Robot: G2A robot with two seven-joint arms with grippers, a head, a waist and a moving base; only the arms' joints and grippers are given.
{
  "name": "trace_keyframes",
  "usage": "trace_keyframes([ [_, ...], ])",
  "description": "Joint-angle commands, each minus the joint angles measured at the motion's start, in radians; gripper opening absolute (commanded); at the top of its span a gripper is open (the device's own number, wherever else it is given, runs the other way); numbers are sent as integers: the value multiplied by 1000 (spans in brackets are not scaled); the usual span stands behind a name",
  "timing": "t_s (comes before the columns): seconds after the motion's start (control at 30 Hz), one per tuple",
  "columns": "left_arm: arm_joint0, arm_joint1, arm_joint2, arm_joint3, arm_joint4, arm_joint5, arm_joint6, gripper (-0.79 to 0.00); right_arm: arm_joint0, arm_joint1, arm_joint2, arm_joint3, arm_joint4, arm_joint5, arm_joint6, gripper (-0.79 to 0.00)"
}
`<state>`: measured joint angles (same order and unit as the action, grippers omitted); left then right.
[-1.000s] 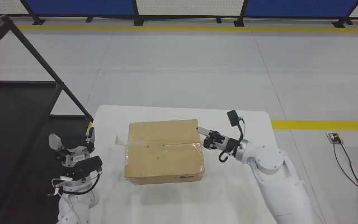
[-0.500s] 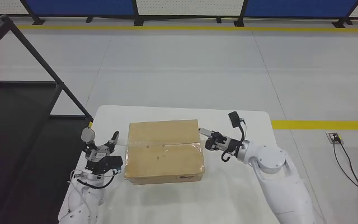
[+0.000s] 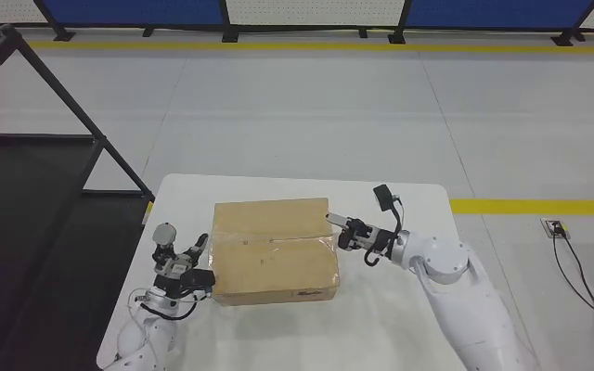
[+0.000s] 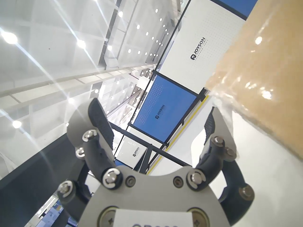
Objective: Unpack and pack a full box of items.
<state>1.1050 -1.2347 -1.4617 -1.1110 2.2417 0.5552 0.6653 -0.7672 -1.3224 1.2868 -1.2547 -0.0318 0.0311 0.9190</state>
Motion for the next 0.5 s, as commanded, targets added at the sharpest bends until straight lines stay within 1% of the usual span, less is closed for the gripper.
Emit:
trace_keyframes([
  [0.0, 2, -1, 7, 1, 0, 2, 0, 0, 7, 1, -5, 13, 4, 2, 5, 0],
  [0.23, 6, -1, 21, 1, 15, -11, 9, 0, 32, 2, -31, 49, 14, 14, 38, 0],
  [0.47, 16, 2, 24, 3, 24, -15, 27, 0, 57, 2, -60, 81, 17, 20, 42, 0],
])
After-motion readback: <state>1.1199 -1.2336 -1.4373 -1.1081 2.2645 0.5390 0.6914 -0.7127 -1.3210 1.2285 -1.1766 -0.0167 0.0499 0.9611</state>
